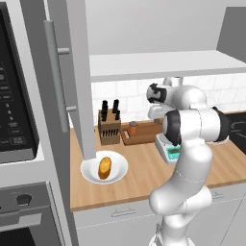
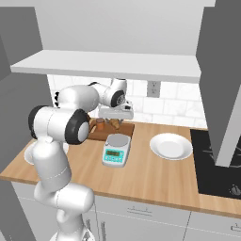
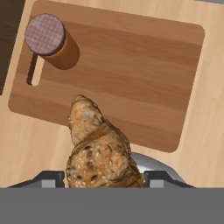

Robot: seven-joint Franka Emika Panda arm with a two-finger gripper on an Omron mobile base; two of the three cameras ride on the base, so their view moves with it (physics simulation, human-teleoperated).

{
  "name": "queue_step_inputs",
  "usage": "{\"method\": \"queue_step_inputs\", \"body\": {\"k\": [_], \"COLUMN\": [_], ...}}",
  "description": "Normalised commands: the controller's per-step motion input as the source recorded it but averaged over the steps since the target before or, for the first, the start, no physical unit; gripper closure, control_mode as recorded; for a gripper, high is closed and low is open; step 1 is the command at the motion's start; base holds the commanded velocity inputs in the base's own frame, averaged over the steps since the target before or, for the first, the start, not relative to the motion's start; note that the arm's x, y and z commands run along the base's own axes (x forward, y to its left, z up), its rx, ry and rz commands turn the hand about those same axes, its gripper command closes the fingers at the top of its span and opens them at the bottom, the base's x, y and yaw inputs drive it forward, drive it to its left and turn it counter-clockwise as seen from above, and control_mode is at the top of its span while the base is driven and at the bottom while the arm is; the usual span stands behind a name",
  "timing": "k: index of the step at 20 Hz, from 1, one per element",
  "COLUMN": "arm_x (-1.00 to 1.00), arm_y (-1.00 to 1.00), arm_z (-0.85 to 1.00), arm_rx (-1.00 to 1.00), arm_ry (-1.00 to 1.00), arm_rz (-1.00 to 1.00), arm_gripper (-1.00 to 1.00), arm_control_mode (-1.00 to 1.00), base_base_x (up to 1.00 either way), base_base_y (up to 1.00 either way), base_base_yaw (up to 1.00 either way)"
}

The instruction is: From the different types of pastries on the counter, select a croissant and place it on the cutting board. Then retrieve a jar of jam from the cabinet and place it alongside the croissant on the cutting board.

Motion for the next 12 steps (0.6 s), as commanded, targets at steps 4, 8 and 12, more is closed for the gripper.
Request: {"method": "queue_step_inputs", "body": {"k": [4, 8, 12], "arm_x": [0.07, 0.10, 0.01], "arm_y": [0.19, 0.02, 0.02], "arm_z": [0.00, -0.55, -0.26], "arm_rx": [0.00, -0.02, 0.01], "arm_ry": [0.00, 0.02, 0.00], "arm_rz": [0.00, -0.04, -0.03], "arm_gripper": [1.00, 1.00, 1.00], "arm_control_mode": [-1.00, -1.00, -1.00], "base_base_x": [0.00, 0.00, 0.00], "base_base_y": [0.00, 0.00, 0.00], "base_base_yaw": [0.00, 0.00, 0.00]}}
